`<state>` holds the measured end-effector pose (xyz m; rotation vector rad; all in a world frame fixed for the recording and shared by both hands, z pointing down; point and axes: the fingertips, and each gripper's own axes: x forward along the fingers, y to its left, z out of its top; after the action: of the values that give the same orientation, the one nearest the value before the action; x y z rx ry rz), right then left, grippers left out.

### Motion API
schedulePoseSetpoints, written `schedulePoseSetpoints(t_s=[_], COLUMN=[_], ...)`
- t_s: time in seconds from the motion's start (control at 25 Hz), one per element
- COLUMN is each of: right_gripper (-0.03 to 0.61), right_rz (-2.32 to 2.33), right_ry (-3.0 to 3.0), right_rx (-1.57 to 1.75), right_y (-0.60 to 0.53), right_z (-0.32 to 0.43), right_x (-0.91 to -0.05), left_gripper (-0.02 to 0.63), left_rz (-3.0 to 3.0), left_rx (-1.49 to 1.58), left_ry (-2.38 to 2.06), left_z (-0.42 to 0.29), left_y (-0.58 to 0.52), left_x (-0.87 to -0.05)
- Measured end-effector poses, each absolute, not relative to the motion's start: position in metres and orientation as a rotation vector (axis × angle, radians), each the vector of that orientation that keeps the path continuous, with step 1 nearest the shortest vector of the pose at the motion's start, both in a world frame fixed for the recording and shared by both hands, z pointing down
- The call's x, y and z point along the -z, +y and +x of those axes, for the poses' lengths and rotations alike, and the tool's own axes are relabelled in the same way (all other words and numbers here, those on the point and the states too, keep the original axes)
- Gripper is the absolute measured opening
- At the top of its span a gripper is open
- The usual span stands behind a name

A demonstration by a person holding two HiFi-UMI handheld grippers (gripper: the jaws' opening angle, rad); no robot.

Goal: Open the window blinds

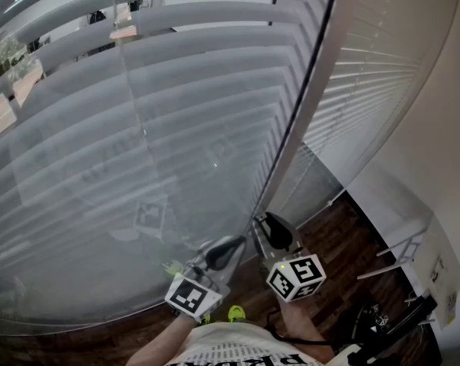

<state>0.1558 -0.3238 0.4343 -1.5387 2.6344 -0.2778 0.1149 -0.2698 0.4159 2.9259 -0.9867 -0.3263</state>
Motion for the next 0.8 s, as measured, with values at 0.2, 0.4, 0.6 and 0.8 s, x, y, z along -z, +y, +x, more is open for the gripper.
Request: schedulePoseSetpoints(t_s=[0.2,0.4,0.6,0.8], right_gripper=[0.130,0.133,0.133,0.137], right_rz=[-1.487,-1.509,-1.712,-1.811], right_ry=[2.593,2.666,2.944,3.088], right_rx=[0.360,0.312,-0.141,-0.734], right_y=[-0.325,-0.324,-0.316,-0.314], right_z=[0.156,0.154,0.155,0.150], right_x=[-0.435,-0.437,-0.443,-0.440], left_gripper=[-0.009,-0.009,-0.008,-0.009], left_rz=[2.938,2.925,2.933,2.931], left_rx=[0.323,0.328,0.324,0.330], left_ry=[-0.988,-0.989,-1.000,-1.006], left_z=[0.115,0.115,0.115,0.116], left_y=[-0.270,-0.270,-0.271,-0.272], left_x=[-0.416,-0.416,-0.414,-0.414])
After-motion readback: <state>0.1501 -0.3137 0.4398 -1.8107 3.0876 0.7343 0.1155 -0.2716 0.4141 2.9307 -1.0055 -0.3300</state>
